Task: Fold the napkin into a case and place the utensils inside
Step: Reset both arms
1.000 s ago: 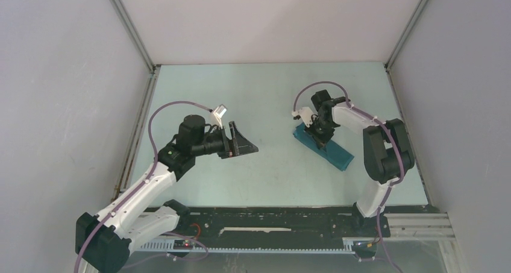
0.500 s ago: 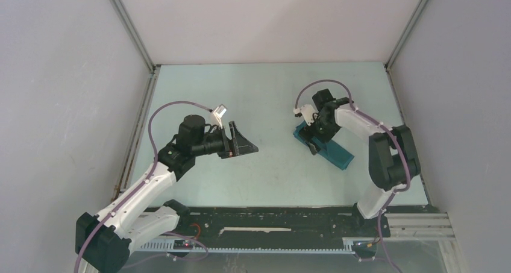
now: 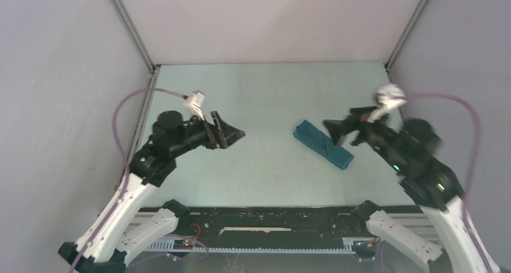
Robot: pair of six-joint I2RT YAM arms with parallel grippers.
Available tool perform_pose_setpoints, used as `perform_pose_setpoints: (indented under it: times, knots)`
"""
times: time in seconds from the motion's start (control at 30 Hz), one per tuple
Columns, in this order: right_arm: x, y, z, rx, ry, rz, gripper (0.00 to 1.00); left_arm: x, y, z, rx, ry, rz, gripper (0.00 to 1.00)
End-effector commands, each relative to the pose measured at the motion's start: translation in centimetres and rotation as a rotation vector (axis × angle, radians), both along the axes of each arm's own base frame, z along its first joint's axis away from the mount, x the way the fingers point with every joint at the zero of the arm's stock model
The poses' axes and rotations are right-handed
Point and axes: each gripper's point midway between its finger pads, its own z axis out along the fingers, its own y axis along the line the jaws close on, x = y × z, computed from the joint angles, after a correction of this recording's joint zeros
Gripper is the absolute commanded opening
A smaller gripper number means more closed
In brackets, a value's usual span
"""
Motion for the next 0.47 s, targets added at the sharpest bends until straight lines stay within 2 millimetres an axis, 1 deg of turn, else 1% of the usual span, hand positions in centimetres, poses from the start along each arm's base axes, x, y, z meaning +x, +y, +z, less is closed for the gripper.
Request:
perform_pose_setpoints:
  times: [0.0, 0.03, 0.1, 0.13, 0.2, 0.27, 0.3, 0.37, 0.43]
  knots:
    - [-3.0, -6.3, 9.2, 0.381, -0.213, -0.276, 1.0, 0.8, 6.3, 10.8, 0.053, -0.379, 0.278, 0.88]
    - [-4.0, -7.3, 10.5, 0.426, -0.262, -0.288, 1.0, 0.5, 7.8, 12.7, 0.055, -0.434, 0.342, 0.89]
    - [-5.9, -9.1, 12.3, 0.484, -0.343, -0.307, 1.0, -0.3, 10.7, 16.3, 0.04, -0.532, 0.467, 0.92]
    - [-6.7, -10.0, 13.0, 0.501, -0.38, -0.318, 1.0, -0.9, 12.0, 17.8, 0.03, -0.58, 0.517, 0.93]
    - [-8.0, -11.7, 13.8, 0.523, -0.429, -0.354, 1.0, -2.0, 13.8, 20.2, 0.01, -0.649, 0.583, 0.94]
    - [-9.1, -13.0, 14.4, 0.541, -0.459, -0.381, 1.0, -2.8, 15.0, 21.6, 0.003, -0.691, 0.624, 0.94]
    - [-9.5, -13.2, 14.6, 0.538, -0.471, -0.374, 1.0, -3.0, 15.4, 21.9, 0.008, -0.705, 0.638, 0.94]
    - [-10.5, -12.8, 14.9, 0.508, -0.501, -0.314, 0.99, -3.4, 16.1, 22.3, 0.012, -0.719, 0.662, 0.94]
    - [-11.0, -12.7, 15.0, 0.512, -0.516, -0.295, 1.0, -3.5, 16.5, 22.4, 0.016, -0.72, 0.675, 0.94]
